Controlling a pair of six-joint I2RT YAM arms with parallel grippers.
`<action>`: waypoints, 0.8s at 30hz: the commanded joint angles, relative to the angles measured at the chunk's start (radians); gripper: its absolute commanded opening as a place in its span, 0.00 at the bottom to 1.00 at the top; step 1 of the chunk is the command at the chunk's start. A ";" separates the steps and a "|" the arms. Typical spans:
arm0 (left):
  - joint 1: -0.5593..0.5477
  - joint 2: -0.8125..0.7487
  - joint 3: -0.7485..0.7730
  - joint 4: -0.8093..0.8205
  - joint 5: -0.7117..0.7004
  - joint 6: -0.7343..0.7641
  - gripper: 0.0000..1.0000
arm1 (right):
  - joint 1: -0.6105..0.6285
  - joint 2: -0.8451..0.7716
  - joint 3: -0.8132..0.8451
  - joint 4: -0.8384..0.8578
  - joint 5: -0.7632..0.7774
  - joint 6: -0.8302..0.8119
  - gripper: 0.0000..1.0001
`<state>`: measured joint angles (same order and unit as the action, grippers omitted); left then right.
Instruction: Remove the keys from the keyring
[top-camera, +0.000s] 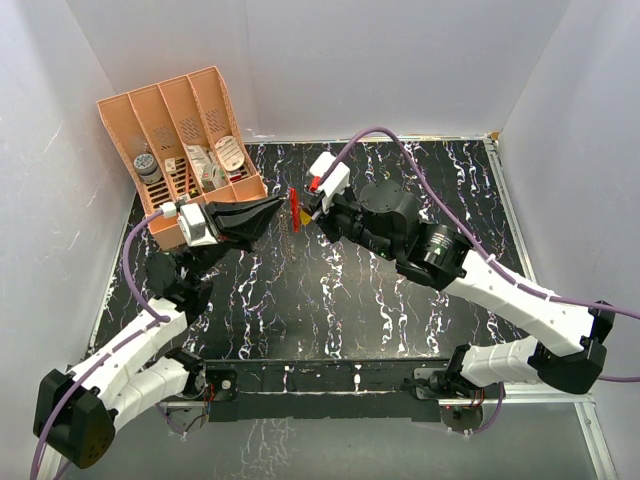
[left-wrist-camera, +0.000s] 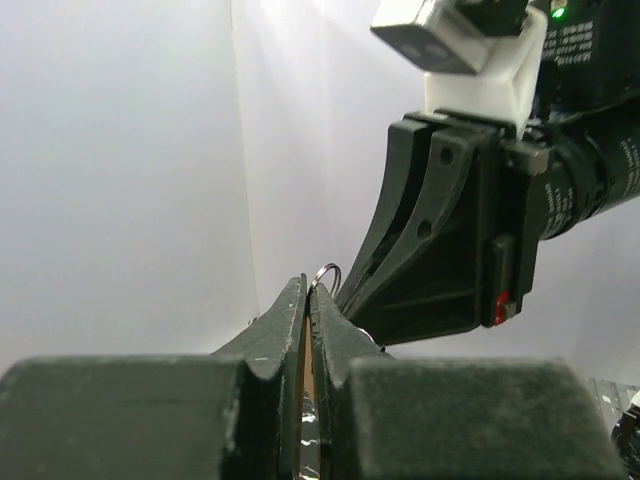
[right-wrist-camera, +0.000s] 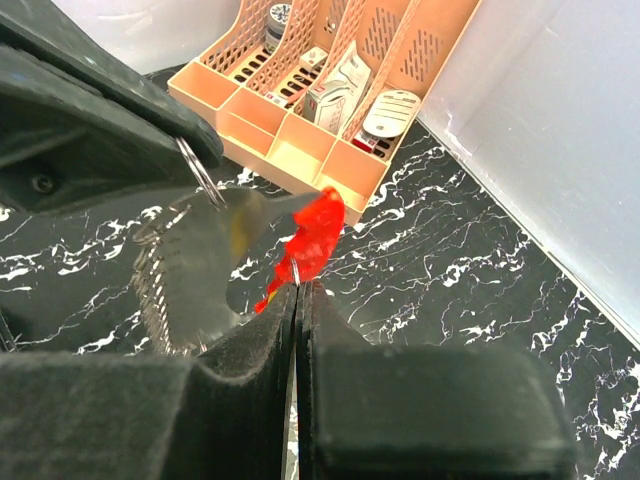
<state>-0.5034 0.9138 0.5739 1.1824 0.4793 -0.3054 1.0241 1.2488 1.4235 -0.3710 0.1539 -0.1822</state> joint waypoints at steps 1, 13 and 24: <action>0.003 -0.039 0.012 0.078 -0.031 0.021 0.00 | -0.002 -0.007 -0.005 0.031 0.010 -0.002 0.00; 0.003 -0.053 0.006 0.043 -0.050 0.025 0.00 | -0.002 -0.029 -0.036 0.084 0.085 0.002 0.00; 0.003 -0.020 -0.030 -0.266 -0.198 0.025 0.00 | -0.070 0.027 -0.119 0.186 0.458 0.021 0.00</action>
<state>-0.5034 0.8803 0.5556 1.0214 0.3634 -0.2867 1.0134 1.2552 1.3178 -0.2817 0.4648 -0.1818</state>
